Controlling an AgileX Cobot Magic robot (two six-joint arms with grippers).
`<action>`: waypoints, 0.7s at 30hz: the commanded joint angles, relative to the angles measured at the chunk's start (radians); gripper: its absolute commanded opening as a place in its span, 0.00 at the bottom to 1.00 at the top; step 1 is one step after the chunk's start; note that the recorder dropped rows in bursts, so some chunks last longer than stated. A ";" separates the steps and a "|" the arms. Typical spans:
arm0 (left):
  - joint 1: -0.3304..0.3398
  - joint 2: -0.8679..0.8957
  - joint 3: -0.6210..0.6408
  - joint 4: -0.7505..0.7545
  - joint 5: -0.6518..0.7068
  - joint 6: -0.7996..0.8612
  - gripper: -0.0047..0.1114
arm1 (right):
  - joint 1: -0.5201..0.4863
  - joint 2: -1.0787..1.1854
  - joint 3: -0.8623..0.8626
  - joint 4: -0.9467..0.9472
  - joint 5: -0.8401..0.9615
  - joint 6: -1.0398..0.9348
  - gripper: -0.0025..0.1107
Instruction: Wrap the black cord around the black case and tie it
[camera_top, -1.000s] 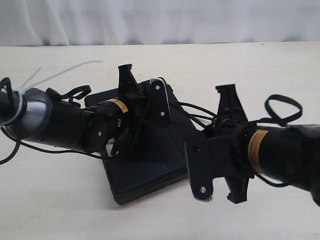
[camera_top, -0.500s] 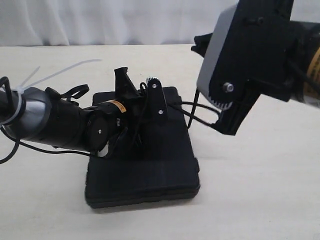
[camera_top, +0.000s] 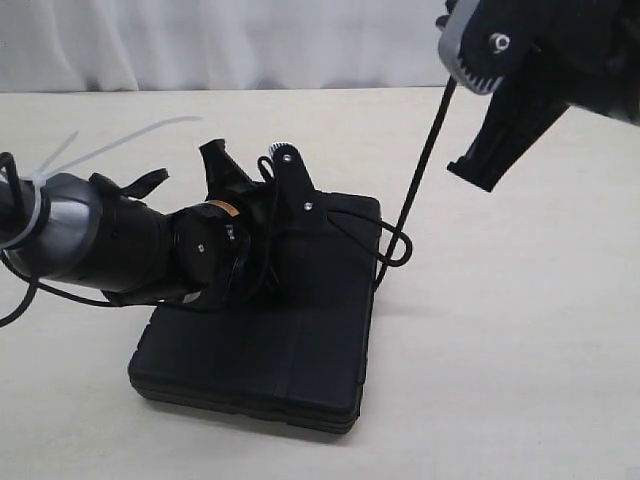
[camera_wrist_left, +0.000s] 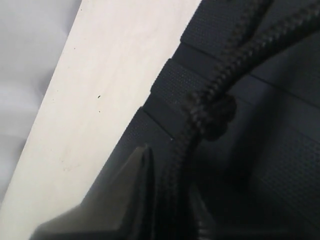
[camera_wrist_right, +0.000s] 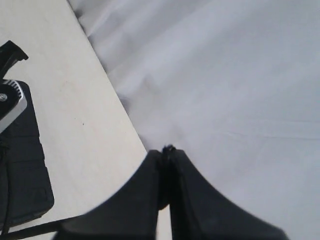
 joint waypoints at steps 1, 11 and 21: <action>0.001 0.001 0.002 -0.007 0.034 -0.030 0.38 | -0.022 -0.002 -0.015 -0.023 -0.079 0.012 0.06; 0.013 -0.159 0.002 -0.007 0.360 -0.026 0.68 | -0.032 0.077 -0.016 0.004 -0.035 0.014 0.06; 0.104 -0.244 0.004 0.000 0.472 -0.030 0.68 | -0.162 0.076 -0.148 0.011 -0.176 0.171 0.06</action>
